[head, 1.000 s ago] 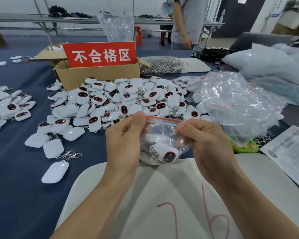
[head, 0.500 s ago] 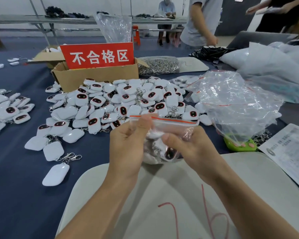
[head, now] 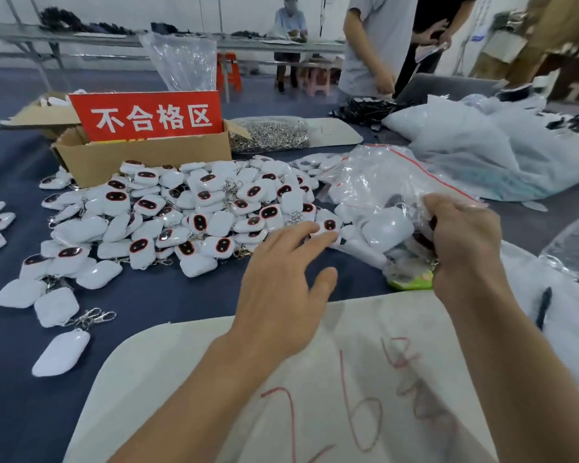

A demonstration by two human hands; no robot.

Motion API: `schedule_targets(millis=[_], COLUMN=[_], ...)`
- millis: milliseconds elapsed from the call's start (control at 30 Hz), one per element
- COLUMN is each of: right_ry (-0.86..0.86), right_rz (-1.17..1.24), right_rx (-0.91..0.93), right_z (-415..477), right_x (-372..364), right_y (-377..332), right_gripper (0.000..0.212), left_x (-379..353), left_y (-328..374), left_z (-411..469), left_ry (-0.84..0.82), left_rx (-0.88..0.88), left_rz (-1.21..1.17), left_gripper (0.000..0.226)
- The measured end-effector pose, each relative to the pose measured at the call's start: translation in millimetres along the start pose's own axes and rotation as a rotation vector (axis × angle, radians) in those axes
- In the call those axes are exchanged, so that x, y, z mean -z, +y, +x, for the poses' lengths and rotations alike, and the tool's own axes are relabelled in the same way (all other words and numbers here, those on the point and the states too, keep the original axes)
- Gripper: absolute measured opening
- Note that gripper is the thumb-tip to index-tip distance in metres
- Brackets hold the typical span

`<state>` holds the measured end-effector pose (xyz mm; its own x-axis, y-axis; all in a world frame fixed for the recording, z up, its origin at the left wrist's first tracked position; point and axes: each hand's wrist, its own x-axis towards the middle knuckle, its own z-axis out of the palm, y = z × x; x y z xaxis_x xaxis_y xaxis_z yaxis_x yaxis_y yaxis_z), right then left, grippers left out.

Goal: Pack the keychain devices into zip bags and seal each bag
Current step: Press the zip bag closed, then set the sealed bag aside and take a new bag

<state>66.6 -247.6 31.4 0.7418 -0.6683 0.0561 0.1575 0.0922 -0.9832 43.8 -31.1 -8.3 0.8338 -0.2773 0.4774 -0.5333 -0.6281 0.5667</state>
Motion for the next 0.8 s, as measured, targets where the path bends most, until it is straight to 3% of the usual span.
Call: schedule_targets(millis=[133, 300, 400, 467, 533, 633, 700, 800], right_ry=[0.013, -0.071, -0.085, -0.087, -0.054, 0.012, 0.045, 0.107], right_rz=[-0.063, -0.315, -0.581, -0.662, -0.685, -0.742, -0.834, -0.936], right_rx=[-0.037, -0.117, -0.124, -0.114, -0.101, -0.021, 0.030, 0.102], right_z=[28, 76, 100, 113, 119, 123, 121, 111], right_x=[17, 24, 25, 25, 23, 18, 15, 12], right_y=[-15, -29, -27, -21, -14, -3, 0, -3], right_gripper=[0.044, 0.037, 0.012, 0.012, 0.014, 0.009, 0.019, 0.028], left_x=[-24, -65, -85, -93, -94, -85, -70, -44], left_y=[18, 24, 16, 10, 5, 3, 4, 5], left_z=[63, 127, 137, 135, 130, 123, 123, 123], left_ry=[-0.047, -0.277, -0.285, -0.306, -0.248, 0.039, 0.220, 0.256], left_rx=[-0.028, -0.009, -0.056, -0.113, -0.110, -0.092, -0.066, -0.067], left_rz=[0.162, 0.323, 0.430, 0.467, 0.401, 0.258, 0.169, 0.121], left_gripper=[0.054, 0.086, 0.079, 0.067, 0.051, 0.028, 0.019, 0.011])
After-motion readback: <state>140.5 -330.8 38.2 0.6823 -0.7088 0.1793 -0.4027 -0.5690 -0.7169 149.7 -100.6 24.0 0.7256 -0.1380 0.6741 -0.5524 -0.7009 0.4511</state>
